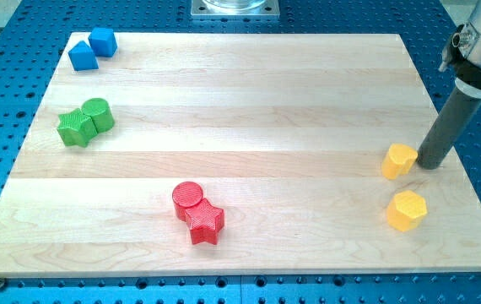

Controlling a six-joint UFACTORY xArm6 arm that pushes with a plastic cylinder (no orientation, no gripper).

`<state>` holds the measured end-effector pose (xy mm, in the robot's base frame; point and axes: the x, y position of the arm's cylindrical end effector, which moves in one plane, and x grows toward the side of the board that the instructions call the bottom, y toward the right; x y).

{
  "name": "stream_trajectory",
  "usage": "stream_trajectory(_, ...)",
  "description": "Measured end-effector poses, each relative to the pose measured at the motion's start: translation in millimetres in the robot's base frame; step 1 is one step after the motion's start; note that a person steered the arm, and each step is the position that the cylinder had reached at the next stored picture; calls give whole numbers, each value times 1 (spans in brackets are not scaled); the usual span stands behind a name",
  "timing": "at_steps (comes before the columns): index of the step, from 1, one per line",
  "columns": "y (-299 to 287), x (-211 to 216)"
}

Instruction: Place the heart top of the hexagon

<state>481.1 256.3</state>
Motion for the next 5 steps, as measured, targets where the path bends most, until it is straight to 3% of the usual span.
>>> stream_trajectory(2,-24,-22)
stream_trajectory(3,-33,-9)
stream_trajectory(4,-32,-31)
stream_trajectory(5,-127,-38)
